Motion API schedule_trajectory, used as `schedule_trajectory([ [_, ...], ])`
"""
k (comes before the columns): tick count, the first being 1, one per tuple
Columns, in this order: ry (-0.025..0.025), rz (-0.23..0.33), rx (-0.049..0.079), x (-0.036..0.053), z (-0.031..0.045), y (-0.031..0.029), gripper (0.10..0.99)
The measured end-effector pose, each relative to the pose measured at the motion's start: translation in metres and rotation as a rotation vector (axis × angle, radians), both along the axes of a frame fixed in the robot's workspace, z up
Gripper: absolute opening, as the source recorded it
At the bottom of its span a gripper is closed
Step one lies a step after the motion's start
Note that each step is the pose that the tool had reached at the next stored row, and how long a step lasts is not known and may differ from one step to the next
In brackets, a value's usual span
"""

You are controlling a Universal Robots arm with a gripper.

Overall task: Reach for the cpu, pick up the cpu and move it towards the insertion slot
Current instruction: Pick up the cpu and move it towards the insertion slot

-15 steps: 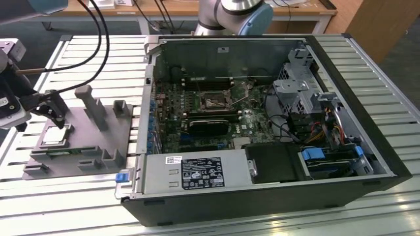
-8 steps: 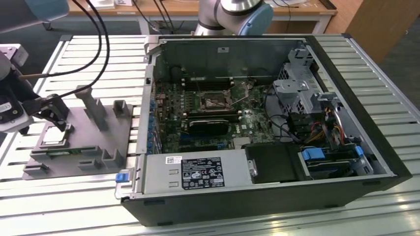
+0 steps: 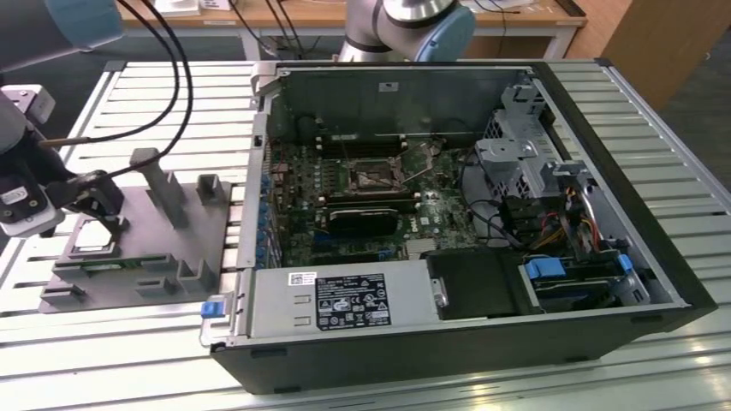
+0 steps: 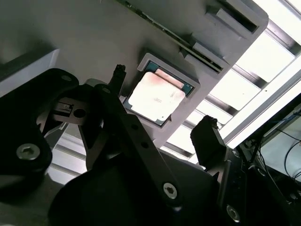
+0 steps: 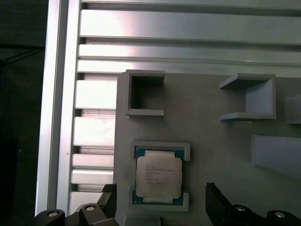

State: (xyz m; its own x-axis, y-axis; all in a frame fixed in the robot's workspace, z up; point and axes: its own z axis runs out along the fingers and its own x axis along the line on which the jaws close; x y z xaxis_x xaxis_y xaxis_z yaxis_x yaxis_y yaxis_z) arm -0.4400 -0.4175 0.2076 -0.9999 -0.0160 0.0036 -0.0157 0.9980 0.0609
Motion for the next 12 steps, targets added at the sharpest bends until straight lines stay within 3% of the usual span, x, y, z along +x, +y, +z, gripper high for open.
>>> schedule_trajectory([
  [7,0.0000,-0.003,0.000,0.0000,-0.0127,0.0073,0.835],
  [12,-0.0001,-0.004,0.000,-0.0008,-0.0208,0.0087,0.835],
])
